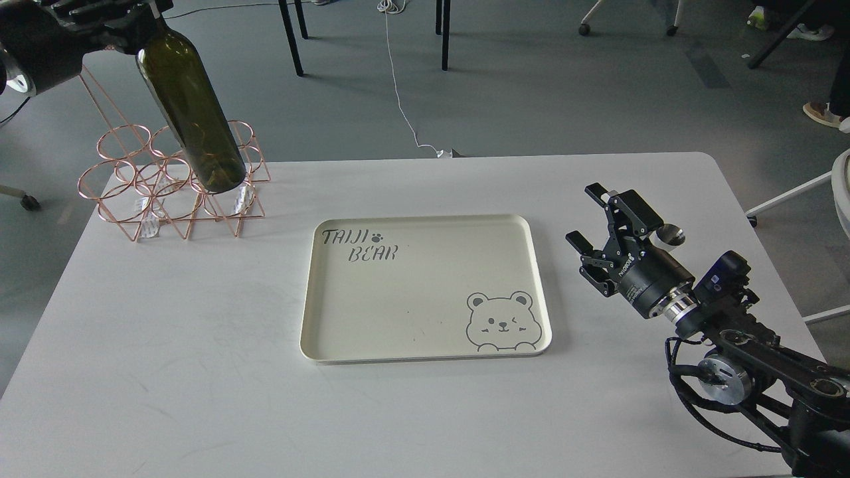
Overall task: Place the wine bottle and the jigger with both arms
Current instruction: 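Lower the bottle into a slot of the copper wire rack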
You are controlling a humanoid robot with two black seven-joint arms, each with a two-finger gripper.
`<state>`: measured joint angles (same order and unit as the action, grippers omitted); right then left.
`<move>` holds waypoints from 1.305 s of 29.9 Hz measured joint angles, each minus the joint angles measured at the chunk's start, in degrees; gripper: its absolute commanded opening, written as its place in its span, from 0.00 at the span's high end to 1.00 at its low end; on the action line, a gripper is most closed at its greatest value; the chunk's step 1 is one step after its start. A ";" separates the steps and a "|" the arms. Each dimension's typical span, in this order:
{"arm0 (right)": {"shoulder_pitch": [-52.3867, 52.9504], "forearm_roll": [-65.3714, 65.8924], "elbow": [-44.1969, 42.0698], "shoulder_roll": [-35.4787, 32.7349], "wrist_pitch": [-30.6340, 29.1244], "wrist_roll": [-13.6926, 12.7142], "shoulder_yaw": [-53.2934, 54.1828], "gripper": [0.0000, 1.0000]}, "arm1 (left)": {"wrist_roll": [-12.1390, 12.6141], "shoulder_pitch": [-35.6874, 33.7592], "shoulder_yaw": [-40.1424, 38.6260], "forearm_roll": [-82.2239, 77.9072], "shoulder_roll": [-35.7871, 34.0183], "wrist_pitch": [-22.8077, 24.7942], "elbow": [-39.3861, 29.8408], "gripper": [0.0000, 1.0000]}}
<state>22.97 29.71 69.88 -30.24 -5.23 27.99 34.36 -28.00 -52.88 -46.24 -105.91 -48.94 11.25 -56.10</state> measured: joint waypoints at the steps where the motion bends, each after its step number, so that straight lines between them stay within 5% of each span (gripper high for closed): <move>1: -0.01 0.00 0.00 0.00 0.00 0.00 0.00 0.01 | 0.00 0.00 0.01 -0.02 0.30 0.00 0.55 0.85; 39: -0.03 0.04 0.00 -0.22 -0.02 0.01 0.09 0.01 | 0.01 -3.81 5.38 0.24 0.85 -2.14 4.73 0.83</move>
<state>22.94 29.75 69.87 -30.46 -5.25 28.01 34.46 -27.99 -56.69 -40.87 -105.66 -48.09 9.11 -51.37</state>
